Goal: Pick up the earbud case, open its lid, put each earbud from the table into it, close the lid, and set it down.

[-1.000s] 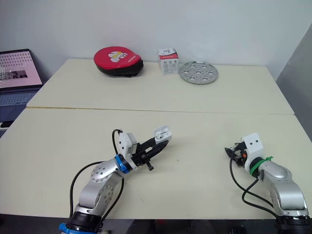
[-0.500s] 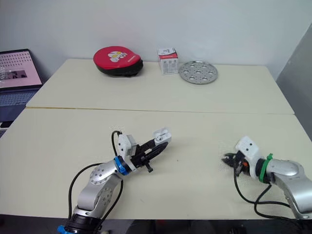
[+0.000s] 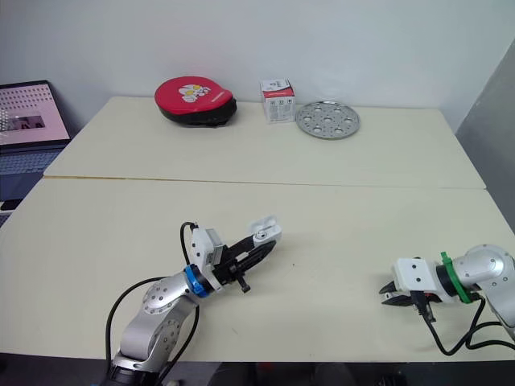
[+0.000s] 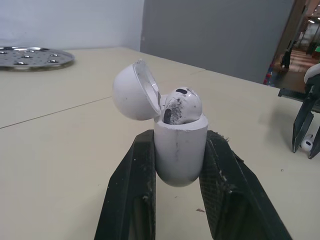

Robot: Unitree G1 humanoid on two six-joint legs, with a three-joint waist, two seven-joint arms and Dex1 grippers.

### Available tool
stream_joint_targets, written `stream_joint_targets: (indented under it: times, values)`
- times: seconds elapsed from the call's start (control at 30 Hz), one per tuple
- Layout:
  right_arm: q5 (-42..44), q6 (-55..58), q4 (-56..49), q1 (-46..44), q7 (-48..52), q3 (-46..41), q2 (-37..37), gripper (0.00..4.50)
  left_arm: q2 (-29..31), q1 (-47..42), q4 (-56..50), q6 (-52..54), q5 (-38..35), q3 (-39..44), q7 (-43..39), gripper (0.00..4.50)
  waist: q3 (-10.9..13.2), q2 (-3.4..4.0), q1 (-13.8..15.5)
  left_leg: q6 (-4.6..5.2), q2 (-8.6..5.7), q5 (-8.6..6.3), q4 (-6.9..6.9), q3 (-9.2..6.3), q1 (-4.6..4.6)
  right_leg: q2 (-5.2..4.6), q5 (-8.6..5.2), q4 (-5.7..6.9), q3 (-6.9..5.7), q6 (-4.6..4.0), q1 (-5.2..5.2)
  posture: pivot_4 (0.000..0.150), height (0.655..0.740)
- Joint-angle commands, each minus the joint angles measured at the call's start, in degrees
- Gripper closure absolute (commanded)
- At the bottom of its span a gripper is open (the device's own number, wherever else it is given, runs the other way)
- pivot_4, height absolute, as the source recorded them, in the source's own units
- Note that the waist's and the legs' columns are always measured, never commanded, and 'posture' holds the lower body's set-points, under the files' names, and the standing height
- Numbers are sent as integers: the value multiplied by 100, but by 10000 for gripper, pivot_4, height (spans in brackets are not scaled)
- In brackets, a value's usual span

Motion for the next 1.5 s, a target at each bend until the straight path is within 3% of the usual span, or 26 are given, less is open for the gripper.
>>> stream_joint_targets:
  times: [0.03, 0.43, 0.67, 0.9, 1.1, 1.23, 1.5]
  values:
    - [-38, -181, 227, -61, 351, -3, -164, 40943, 54, 96, -372, -5, -33, 32, 65, 36912, 0, 0, 5, 0, 0, 0, 0, -1, 0, -1, 0, 0, -1, 0, 1, 1500, 7400]
    - [-145, -622, 622, -25, 684, -19, -438, 40943, 162, 199, -537, 97, -78, 23, 103, 36912, -1, 2, 12, 0, 1, 0, 1, -1, 4, 0, 0, 4, -2, -1, 2, 1500, 7400]
    - [-184, -871, 585, 69, 505, -89, -393, 18056, 159, 104, -488, 125, -91, 7, 64, 36912, 0, 1, 4, 0, 1, 0, 4, -1, 30, -1, 0, 1, -2, -1, 34, 1500, 7400]
    - [391, -2, -649, 440, 370, -836, -778, 17876, 132, 77, -444, 139, -105, -53, 19, 36912, 3, 10, -1, 1, 0, -1, -4, -3, 65, 0, -1, -13, -2, 0, 71, 1500, 7400]
    - [185, 2004, -2485, 1333, -264, -1803, -1303, 17876, 89, 82, -399, 141, -97, -119, 16, 36912, 3, 13, 14, 0, 2, -1, -5, -17, 54, 0, 0, -26, -16, 0, 73, 1500, 7400]
    - [-702, 2816, -3329, 1917, -606, -1634, -1740, 17876, 61, 99, -409, 170, -96, -189, 16, 36912, 3, 13, 14, 0, -1, -1, -5, -16, 52, -2, -1, -32, -16, 1, 74, 1500, 7400]
    - [-1454, 2804, -3044, 1194, -970, -439, -1544, 17876, 32, 77, -394, 188, -95, -266, 24, 36912, 3, 13, -2, 0, 2, -1, -6, -4, 51, -1, -1, -56, -7, 0, 74, 1500, 7400]
